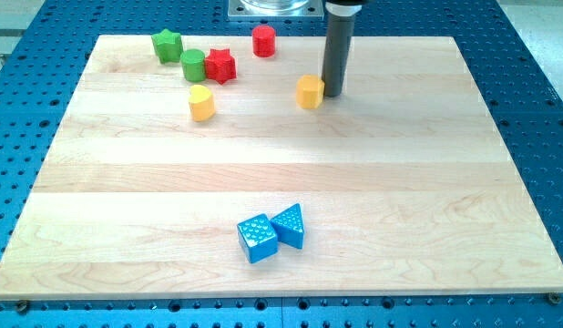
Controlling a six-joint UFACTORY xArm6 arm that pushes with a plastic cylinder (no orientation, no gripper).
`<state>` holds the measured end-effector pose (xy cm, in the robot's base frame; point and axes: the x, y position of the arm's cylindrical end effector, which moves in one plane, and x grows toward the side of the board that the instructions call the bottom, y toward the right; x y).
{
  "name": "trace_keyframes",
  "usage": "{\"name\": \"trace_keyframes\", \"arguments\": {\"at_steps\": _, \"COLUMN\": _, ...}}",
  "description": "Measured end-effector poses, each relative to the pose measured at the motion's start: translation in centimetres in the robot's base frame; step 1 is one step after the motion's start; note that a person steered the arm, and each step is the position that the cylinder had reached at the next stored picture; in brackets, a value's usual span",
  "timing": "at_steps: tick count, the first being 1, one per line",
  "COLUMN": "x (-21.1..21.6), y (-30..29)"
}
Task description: Slide the yellow hexagon vertically below the yellow heart
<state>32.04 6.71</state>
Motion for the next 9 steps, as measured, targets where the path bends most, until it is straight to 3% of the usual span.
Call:
{"name": "trace_keyframes", "arguments": {"at_steps": 1, "x": 4.1, "y": -0.8}}
{"name": "trace_keyframes", "arguments": {"at_steps": 3, "x": -1.4, "y": -7.1}}
{"name": "trace_keyframes", "arguments": {"at_steps": 4, "x": 3.6, "y": -7.1}}
{"name": "trace_keyframes", "arguments": {"at_steps": 5, "x": 4.5, "y": -5.1}}
{"name": "trace_keyframes", "arguments": {"at_steps": 7, "x": 8.8, "y": -15.7}}
{"name": "trace_keyframes", "arguments": {"at_steps": 8, "x": 12.0, "y": -14.3}}
{"name": "trace_keyframes", "arguments": {"at_steps": 9, "x": 15.6, "y": -21.5}}
